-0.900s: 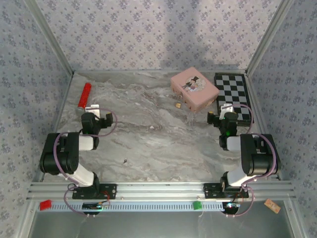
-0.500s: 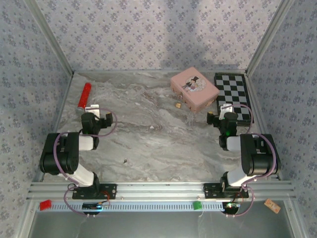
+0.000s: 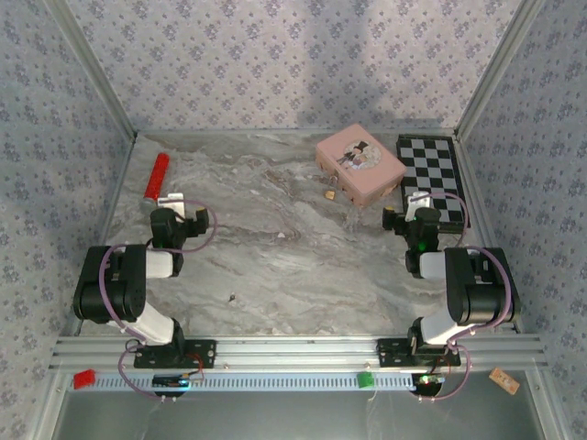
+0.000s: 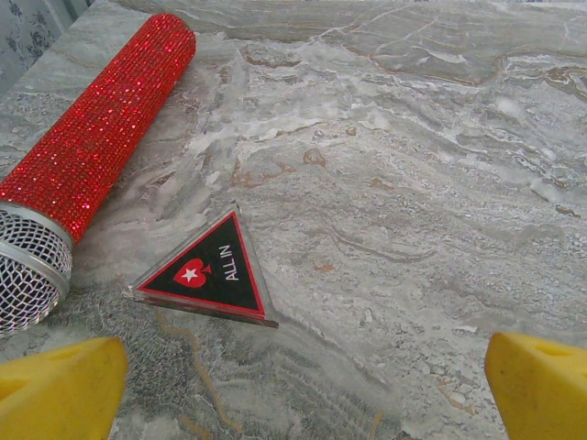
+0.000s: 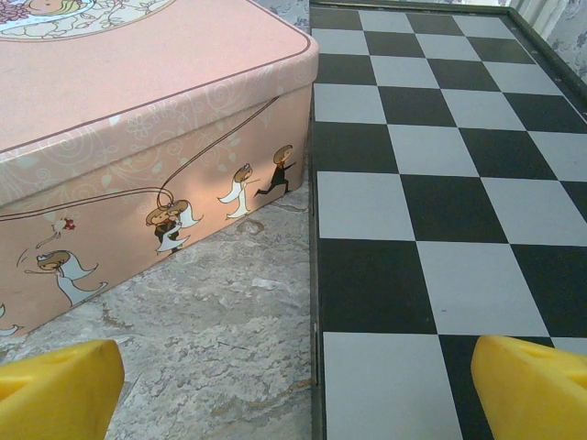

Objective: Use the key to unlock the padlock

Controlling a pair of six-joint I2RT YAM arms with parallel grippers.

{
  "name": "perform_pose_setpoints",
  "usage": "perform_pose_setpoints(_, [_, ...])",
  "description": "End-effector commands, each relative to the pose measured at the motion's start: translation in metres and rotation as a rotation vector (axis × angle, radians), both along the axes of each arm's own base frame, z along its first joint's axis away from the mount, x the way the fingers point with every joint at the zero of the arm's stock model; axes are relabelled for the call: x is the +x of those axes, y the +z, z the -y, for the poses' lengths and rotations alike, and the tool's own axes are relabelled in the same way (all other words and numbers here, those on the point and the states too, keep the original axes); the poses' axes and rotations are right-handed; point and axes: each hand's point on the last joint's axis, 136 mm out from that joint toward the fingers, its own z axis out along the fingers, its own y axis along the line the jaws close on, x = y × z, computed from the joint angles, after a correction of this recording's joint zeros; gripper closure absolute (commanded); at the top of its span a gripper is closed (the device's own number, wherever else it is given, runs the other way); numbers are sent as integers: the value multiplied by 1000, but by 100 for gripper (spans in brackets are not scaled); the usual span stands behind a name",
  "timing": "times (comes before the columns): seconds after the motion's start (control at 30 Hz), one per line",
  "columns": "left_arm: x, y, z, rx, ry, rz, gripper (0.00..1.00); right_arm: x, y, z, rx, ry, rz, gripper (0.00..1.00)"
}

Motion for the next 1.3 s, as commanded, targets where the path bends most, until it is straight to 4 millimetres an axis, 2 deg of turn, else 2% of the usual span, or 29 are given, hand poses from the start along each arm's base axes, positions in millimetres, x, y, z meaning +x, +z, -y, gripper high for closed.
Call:
perform_pose_setpoints(0.0, [6, 12, 0, 16, -7, 31, 0, 5, 3, 1, 13, -3, 3, 1])
perform_pose_setpoints(0.47, [6, 12, -1, 2, -10, 31, 0, 4, 3, 1, 14, -1, 4, 1])
perform_pose_setpoints(0.57, [0, 21, 16, 17, -102, 69, 0, 1, 13, -16, -24, 77, 26, 1])
perform_pose_setpoints(0.67, [-14, 39, 20, 28, -113, 100, 0, -11, 29, -21, -49, 82, 65, 1])
perform_pose_setpoints(0.77, [-27, 51, 20, 56, -107, 41, 0, -19, 51, -39, -47, 141, 46, 1])
perform_pose_setpoints(0.87, [-44, 68, 28, 24, -104, 15, 0, -30, 87, -63, 9, 195, 120, 1])
perform_pose_setpoints(0.97, [-63, 92, 32, -116, -28, 53, 0, -49, 129, -90, 144, 277, 197, 1])
perform_pose_setpoints(1.03, [-76, 103, 26, -268, 70, 70, 0, -62, 151, -102, 231, 311, 210, 1])
perform_pose_setpoints(1.1, [-96, 97, 1, -393, 288, 40, 0, -70, 163, -95, 325, 242, 178, 1])
perform_pose_setpoints(1.2, [-134, 78, -35, -456, 569, -53, 0, -82, 159, -71, 441, 61, 53, 1])
perform_pose_setpoints(1.27, [-141, 75, -35, -442, 538, -85, 0, -92, 146, -63, 529, -5, -48, 1])
